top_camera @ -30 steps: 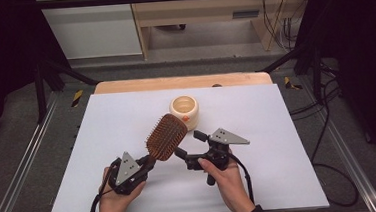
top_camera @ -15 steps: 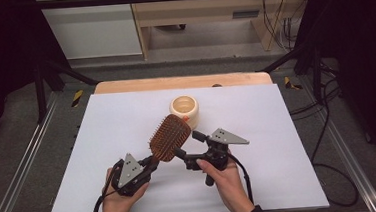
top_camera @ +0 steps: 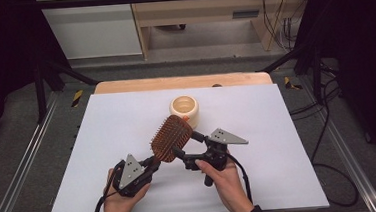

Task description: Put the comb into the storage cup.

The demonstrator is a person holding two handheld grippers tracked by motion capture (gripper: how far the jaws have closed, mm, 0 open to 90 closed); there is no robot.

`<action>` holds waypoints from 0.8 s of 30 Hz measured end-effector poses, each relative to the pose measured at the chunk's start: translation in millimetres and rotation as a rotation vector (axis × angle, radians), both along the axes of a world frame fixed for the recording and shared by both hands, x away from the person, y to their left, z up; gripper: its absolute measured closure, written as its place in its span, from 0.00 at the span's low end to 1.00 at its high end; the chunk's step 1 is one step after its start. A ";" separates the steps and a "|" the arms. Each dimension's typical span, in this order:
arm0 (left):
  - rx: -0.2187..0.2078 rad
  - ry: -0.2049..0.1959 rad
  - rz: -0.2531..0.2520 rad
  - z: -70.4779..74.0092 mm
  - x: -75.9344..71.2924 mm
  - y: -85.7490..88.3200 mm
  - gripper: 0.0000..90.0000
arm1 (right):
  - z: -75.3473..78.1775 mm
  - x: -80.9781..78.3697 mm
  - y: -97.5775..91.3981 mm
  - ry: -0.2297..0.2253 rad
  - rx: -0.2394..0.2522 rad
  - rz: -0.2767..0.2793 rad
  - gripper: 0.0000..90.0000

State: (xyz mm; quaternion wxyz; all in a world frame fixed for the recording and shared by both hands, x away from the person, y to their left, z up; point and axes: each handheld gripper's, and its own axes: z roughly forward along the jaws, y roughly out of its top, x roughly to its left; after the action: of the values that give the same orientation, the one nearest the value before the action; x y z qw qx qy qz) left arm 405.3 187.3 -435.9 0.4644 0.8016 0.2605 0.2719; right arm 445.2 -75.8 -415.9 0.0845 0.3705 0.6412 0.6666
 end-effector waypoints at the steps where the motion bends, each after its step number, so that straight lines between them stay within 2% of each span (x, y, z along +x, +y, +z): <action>1: -0.001 -0.001 -0.002 0.1 -0.2 -0.3 0.81 | 0.1 0.1 0.0 0.001 0.002 -0.001 0.08; 14: 0.009 -0.005 -0.016 -1.0 -2.3 -5.0 0.81 | 0.8 0.3 -0.3 0.012 0.030 0.007 0.11; 24: 0.035 -0.032 -0.030 -1.0 -7.0 -12.3 0.81 | 2.9 -0.3 -1.5 0.023 0.072 0.014 0.21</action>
State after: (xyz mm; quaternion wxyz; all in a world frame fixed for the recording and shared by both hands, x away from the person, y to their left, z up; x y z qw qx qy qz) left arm 398.4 175.0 -436.9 0.4582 0.8090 0.2363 0.2823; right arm 444.8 -77.3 -413.0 0.0592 0.3765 0.6203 0.6856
